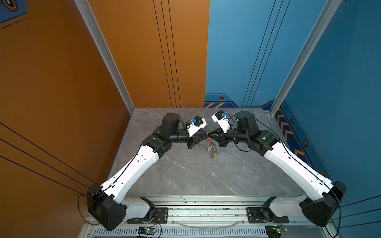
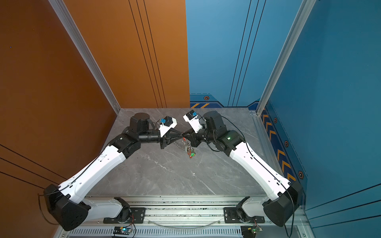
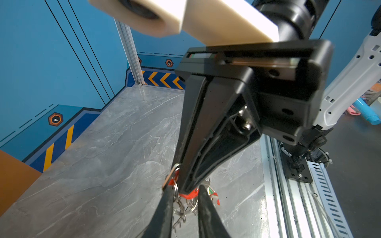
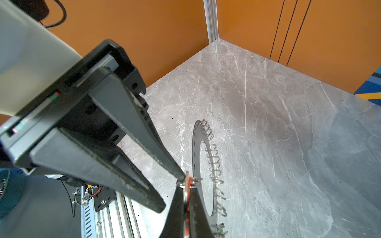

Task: Remove the keys from the keyring

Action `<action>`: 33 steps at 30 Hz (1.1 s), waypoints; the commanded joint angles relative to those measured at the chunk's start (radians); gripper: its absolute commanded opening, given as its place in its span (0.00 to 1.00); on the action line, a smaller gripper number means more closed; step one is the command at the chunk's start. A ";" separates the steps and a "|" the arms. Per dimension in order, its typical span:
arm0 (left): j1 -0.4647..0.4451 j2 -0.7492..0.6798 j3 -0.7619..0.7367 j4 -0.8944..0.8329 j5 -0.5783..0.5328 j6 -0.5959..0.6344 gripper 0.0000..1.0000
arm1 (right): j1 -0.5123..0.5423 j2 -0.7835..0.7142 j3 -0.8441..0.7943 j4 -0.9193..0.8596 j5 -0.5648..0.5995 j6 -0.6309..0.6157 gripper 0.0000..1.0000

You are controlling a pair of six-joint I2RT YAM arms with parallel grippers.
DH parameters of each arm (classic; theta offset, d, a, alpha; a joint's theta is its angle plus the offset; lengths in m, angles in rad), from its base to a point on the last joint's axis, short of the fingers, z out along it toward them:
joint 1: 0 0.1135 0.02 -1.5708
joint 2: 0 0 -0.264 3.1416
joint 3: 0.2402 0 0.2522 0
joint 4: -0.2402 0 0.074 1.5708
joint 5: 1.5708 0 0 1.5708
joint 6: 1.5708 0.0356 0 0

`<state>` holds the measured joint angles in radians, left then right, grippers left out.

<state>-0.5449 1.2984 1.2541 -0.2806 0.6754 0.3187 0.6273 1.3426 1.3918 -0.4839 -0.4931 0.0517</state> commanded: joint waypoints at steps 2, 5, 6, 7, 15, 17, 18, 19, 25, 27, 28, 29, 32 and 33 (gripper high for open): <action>-0.020 0.007 0.007 -0.078 -0.039 0.026 0.24 | 0.008 -0.045 0.038 0.047 -0.010 -0.013 0.00; -0.023 0.013 0.010 -0.106 -0.060 0.045 0.23 | 0.010 -0.046 0.046 0.036 -0.008 -0.016 0.00; -0.023 0.015 0.007 -0.109 -0.068 0.047 0.23 | 0.010 -0.048 0.048 0.034 -0.007 -0.017 0.00; -0.024 0.015 0.003 -0.112 -0.074 0.052 0.23 | 0.011 -0.047 0.051 0.034 -0.006 -0.017 0.00; -0.027 0.022 -0.012 -0.120 -0.119 0.074 0.19 | 0.015 -0.053 0.059 0.015 -0.001 -0.023 0.00; -0.028 0.021 -0.004 -0.092 -0.114 0.059 0.19 | 0.021 -0.047 0.061 0.010 -0.001 -0.024 0.00; -0.028 0.023 0.000 -0.073 -0.115 0.050 0.19 | 0.026 -0.045 0.063 0.008 -0.001 -0.026 0.00; -0.029 0.025 0.002 -0.064 -0.118 0.048 0.19 | 0.029 -0.043 0.065 0.005 -0.001 -0.028 0.00; -0.029 0.003 -0.003 0.018 -0.114 0.015 0.23 | 0.041 -0.037 0.072 -0.044 0.014 -0.052 0.00; -0.029 -0.001 0.001 0.023 -0.102 0.003 0.23 | 0.043 -0.042 0.070 -0.048 0.019 -0.053 0.00; -0.029 -0.004 0.001 0.028 -0.098 0.000 0.23 | 0.045 -0.042 0.069 -0.052 0.019 -0.055 0.00; -0.028 -0.009 0.000 0.038 -0.093 -0.009 0.22 | 0.045 -0.041 0.071 -0.059 0.019 -0.058 0.00; -0.028 -0.021 -0.005 0.072 -0.088 -0.023 0.22 | 0.046 -0.040 0.072 -0.074 0.017 -0.067 0.00; -0.029 -0.024 -0.005 0.077 -0.082 -0.027 0.22 | 0.046 -0.040 0.072 -0.077 0.018 -0.069 0.00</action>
<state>-0.5686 1.3125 1.2476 -0.2882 0.5690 0.3210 0.6613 1.3258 1.4273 -0.5491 -0.4702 0.0109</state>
